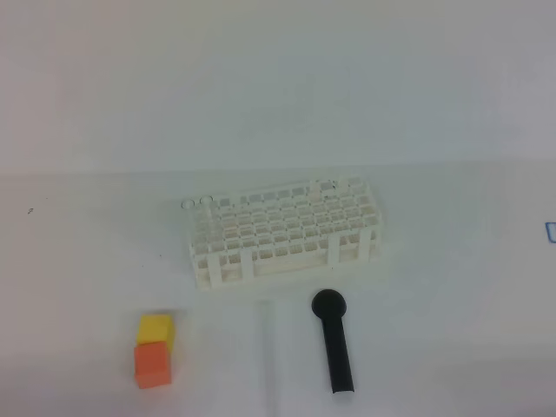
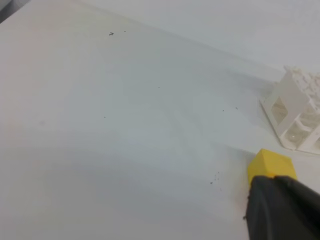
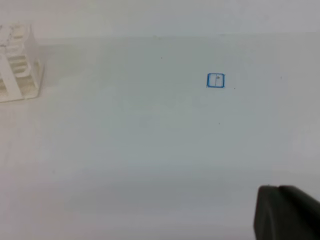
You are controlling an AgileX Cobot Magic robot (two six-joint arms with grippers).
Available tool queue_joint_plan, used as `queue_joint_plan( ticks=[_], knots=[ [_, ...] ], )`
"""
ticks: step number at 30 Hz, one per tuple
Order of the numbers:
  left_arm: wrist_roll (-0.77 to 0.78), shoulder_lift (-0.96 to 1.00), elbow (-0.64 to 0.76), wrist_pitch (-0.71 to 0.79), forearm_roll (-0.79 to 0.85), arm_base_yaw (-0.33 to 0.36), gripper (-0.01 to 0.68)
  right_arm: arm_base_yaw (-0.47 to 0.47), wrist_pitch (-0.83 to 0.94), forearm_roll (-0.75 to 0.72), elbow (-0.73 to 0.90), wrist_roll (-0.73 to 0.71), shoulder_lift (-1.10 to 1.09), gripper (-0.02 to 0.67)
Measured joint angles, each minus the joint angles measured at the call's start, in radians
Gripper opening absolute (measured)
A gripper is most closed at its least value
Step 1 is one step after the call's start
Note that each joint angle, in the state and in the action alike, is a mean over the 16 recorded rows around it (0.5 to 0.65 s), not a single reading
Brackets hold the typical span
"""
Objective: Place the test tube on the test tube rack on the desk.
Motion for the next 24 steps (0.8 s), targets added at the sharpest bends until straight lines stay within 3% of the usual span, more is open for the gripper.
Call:
queue_joint_plan(
  ticks=[24],
  knots=[
    [-0.018, 0.0, -0.004, 0.003, -0.024, 0.0, -0.001, 0.0, 0.0, 0.0, 0.0, 0.0, 0.0, -0.001]
  ],
)
